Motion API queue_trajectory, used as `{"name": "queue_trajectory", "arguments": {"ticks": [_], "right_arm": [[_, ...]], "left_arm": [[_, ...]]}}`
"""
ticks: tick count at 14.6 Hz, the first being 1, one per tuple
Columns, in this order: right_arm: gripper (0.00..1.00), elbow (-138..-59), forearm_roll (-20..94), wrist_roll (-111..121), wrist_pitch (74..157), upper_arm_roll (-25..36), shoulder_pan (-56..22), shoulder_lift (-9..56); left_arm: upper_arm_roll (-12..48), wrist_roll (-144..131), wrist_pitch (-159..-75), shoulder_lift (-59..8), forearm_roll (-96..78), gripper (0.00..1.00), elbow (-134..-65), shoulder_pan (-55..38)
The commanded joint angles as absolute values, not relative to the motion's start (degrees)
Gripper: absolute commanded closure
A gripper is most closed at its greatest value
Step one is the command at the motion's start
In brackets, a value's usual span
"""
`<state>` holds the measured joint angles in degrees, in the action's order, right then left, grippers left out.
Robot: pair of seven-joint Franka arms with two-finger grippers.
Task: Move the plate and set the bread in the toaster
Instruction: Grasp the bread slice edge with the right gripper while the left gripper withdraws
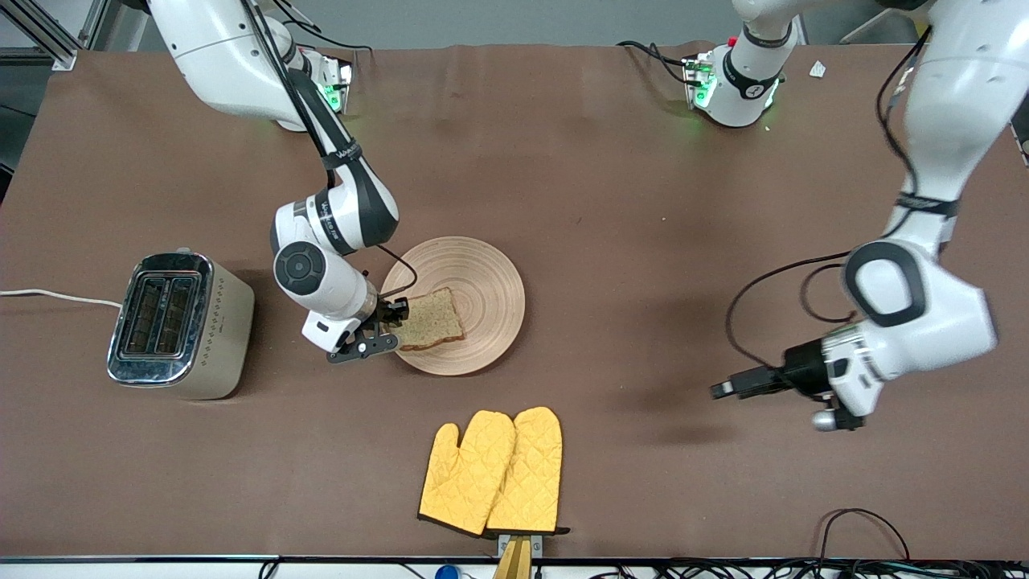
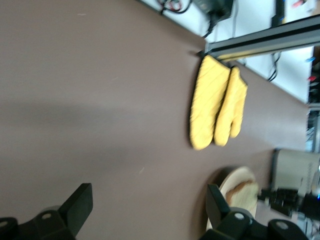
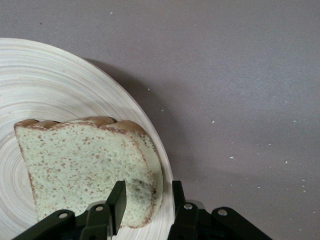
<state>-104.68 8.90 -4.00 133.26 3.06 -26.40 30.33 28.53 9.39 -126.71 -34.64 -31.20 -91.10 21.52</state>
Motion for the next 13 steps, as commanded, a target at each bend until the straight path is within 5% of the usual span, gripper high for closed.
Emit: {"name": "queue_trajectory", "arguments": {"ticks": [1, 10, 13], "right_arm": [[0.56, -105.5, 8.2, -4.8, 134.1, 3.4, -27.3, 30.1], [0.6, -105.5, 8.2, -4.8, 135.4, 3.4, -27.3, 30.8], [0.64, -105.5, 8.2, -4.8, 135.5, 3.4, -27.3, 30.9]], "left_arm": [[28.4, 2.5, -116.8, -26.0, -21.6, 0.0, -92.8, 26.4], [28.8, -1.1, -94.9, -9.7, -5.2, 0.0, -85.4, 28.0], [24.9, -1.1, -93.3, -5.3, -1.7, 0.0, -85.1, 21.8]]}}
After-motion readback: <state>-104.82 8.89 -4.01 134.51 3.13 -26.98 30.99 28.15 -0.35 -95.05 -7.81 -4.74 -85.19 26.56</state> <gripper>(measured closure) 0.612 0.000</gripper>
